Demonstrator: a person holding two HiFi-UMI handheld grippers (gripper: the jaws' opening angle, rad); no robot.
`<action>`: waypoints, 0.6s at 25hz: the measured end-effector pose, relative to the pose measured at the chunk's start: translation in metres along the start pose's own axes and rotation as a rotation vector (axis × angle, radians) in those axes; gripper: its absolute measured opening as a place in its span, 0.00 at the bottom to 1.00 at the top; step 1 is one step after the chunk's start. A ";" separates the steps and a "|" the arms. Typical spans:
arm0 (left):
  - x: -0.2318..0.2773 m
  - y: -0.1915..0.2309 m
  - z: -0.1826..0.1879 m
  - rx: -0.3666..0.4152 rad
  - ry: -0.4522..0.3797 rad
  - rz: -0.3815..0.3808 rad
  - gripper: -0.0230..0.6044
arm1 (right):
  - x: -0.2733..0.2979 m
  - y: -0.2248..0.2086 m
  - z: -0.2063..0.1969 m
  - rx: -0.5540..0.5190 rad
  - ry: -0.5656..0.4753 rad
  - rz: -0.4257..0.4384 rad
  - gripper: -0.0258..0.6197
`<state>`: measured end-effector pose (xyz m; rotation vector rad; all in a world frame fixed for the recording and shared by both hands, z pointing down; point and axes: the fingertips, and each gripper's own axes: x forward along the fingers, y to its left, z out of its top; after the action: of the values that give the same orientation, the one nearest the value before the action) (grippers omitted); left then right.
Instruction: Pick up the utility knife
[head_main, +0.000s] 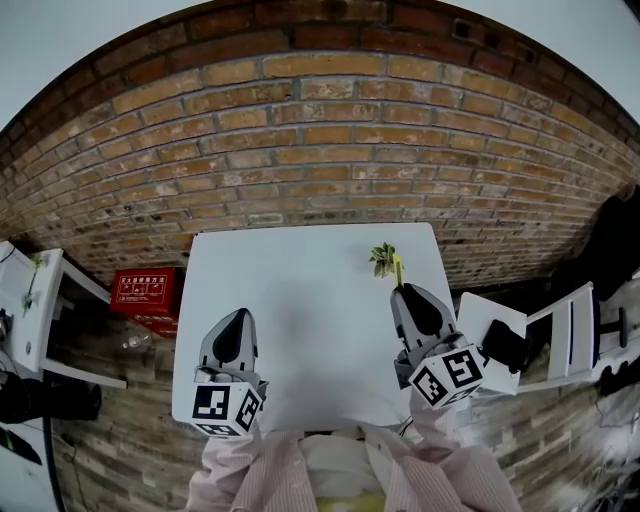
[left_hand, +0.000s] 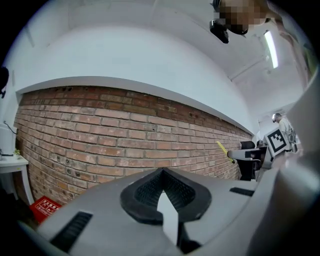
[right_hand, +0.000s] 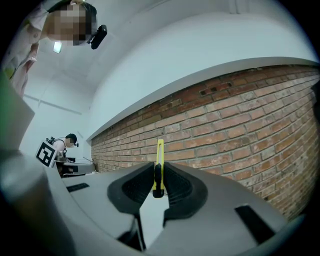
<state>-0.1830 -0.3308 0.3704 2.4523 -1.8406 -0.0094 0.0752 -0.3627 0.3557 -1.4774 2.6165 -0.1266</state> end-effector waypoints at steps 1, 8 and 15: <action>-0.001 0.000 0.002 0.005 -0.003 0.005 0.02 | -0.001 -0.002 0.001 -0.004 -0.003 -0.004 0.14; -0.003 0.005 0.013 0.036 -0.024 0.034 0.02 | -0.005 -0.012 0.007 -0.023 -0.012 -0.021 0.13; -0.001 0.005 0.011 0.035 -0.017 0.045 0.02 | -0.004 -0.014 0.005 -0.039 -0.005 -0.015 0.13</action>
<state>-0.1886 -0.3319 0.3602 2.4405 -1.9189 0.0049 0.0898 -0.3670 0.3525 -1.5086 2.6187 -0.0734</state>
